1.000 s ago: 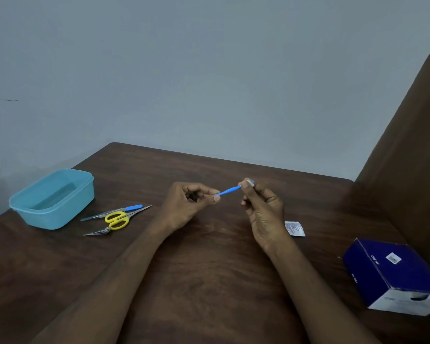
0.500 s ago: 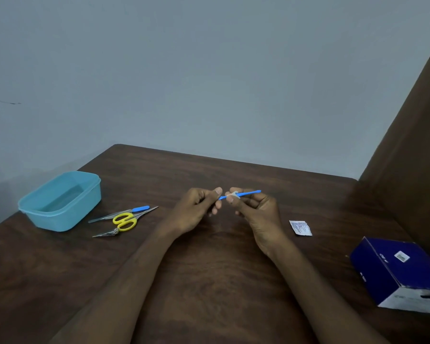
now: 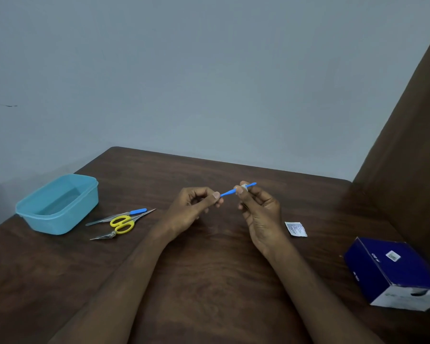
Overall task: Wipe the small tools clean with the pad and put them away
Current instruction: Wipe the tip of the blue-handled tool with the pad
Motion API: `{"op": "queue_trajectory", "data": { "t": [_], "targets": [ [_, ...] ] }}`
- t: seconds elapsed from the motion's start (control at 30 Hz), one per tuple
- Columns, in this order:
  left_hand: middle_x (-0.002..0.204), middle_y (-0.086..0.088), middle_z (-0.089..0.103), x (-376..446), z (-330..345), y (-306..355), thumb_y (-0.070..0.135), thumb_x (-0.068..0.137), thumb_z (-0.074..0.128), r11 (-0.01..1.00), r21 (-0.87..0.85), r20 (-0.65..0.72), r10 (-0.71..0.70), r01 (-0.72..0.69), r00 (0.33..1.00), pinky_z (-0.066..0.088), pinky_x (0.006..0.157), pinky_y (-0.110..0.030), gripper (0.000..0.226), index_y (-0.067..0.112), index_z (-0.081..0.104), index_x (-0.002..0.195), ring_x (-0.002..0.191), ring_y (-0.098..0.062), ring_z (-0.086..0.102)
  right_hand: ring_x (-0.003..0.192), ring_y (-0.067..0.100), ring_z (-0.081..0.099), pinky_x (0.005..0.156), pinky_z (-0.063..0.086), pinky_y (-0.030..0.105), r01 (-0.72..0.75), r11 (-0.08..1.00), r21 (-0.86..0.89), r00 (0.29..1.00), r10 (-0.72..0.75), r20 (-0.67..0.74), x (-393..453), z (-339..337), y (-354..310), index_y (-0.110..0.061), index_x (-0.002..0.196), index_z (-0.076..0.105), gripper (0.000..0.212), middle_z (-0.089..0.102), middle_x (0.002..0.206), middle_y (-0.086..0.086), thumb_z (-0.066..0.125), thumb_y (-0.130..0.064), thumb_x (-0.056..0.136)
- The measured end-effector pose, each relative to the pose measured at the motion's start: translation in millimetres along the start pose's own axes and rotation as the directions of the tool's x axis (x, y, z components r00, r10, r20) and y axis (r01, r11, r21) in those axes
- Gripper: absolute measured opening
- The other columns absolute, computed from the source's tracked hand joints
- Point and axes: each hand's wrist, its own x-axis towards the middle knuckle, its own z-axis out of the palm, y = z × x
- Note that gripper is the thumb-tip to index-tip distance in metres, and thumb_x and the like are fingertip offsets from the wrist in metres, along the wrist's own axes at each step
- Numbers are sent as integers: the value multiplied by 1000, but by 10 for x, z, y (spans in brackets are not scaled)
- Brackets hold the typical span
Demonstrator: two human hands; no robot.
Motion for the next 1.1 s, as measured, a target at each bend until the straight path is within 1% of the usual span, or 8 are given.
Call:
{"op": "queue_trajectory", "data": {
  "t": [0.13, 0.2, 0.33, 0.47, 0.57, 0.73, 0.9, 1.1],
  "targets": [
    [84, 2, 81, 6, 3, -59, 22, 93, 82, 989, 68, -73, 138, -133, 988, 52, 73, -26, 9, 14, 86, 93, 76, -11, 65, 66, 6, 58, 60, 48, 20, 0, 997, 73, 1000, 2, -29, -5, -1, -9, -4, 95, 78, 15, 80, 99, 0, 83, -4, 81],
    [79, 2, 78, 0, 13, -83, 21, 86, 88, 980, 91, -91, 183, -175, 979, 50, 70, -26, 9, 16, 87, 94, 71, -10, 60, 65, 8, 55, 60, 47, 21, -5, 997, 82, 1000, 6, -23, 5, -16, -1, -5, 95, 79, 17, 79, 98, 5, 84, -8, 79],
    [71, 9, 73, -5, 2, -78, 14, 82, 91, 976, 85, -135, 213, -203, 968, 44, 66, -22, 12, 13, 86, 94, 65, -7, 53, 66, 5, 58, 63, 48, 22, -13, 994, -105, 997, 20, 71, 10, -43, 68, -13, 84, 82, 9, 82, 109, 2, 81, -5, 90],
    [77, 4, 77, -39, -34, -101, 14, 85, 91, 967, 162, -128, 216, -195, 968, 49, 67, -25, 10, 16, 86, 94, 67, -6, 58, 67, -1, 64, 63, 48, 23, -6, 971, -238, 992, 35, 118, -3, -33, 154, -9, 90, 81, 1, 82, 109, -1, 82, -8, 90],
    [83, 3, 81, 31, 13, -76, 18, 87, 90, 967, 206, -125, 178, -150, 976, 53, 70, -34, 9, 20, 87, 96, 70, -9, 63, 67, -1, 64, 61, 48, 20, 22, 971, -237, 998, -8, 62, 42, -38, 153, -12, 88, 82, 4, 83, 105, -2, 82, -9, 90],
    [92, 16, 82, 77, 52, -137, 31, 93, 84, 933, 351, -79, 108, -74, 991, 62, 79, -40, 9, 31, 86, 102, 82, -9, 76, 69, -2, 63, 59, 47, 18, 59, 965, -257, 997, -68, -27, 80, -67, 153, -15, 88, 82, 4, 83, 99, -5, 84, -12, 89],
    [84, 15, 81, 52, 49, -135, 30, 91, 85, 919, 390, -145, 116, -51, 983, 55, 67, -26, 6, 34, 85, 96, 71, -4, 70, 79, 0, 71, 60, 50, 18, 42, 947, -317, 999, -49, -13, 31, -147, 158, -11, 94, 83, 6, 83, 103, -7, 85, -13, 89],
    [76, 21, 75, -28, 88, -53, 33, 87, 90, 882, 444, -124, 233, -156, 965, 52, 58, -30, 6, 34, 85, 90, 61, -6, 64, 85, 2, 72, 62, 50, 18, 37, 942, -335, 999, -43, -10, -26, -208, 140, -16, 91, 83, 4, 83, 100, -5, 86, -16, 87]
  ]
}}
